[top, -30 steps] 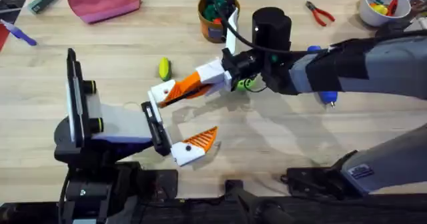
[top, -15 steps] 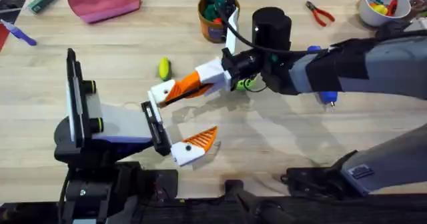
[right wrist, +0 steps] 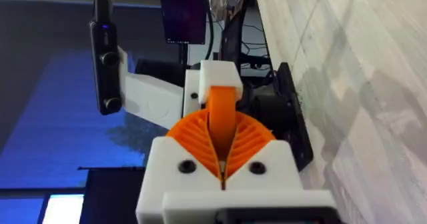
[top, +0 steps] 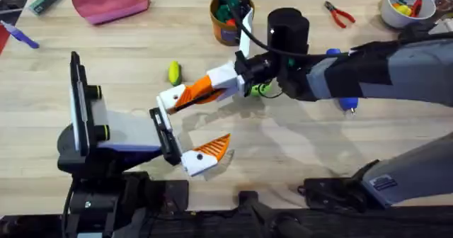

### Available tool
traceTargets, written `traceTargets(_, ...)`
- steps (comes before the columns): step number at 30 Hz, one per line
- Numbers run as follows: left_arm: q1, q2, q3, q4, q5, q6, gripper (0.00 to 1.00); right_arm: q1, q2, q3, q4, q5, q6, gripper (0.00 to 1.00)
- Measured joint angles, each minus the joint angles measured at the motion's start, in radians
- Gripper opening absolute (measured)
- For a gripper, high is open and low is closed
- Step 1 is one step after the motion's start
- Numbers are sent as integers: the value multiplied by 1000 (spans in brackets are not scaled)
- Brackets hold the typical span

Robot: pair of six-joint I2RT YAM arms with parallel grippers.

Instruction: Pick up the gripper from the table and insert it into the empty holder that is missing its gripper. Then pick up a screw, insert it into the mounting hole, and use the screwdriver to tighten it. Finally, clean up the table by picking up the vegetable and placing it into the bucket.

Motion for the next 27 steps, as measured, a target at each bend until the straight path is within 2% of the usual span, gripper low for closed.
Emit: traceTargets(27,1,0,0,0,5,-3,986,0,-15,-29,47,25,15,9)
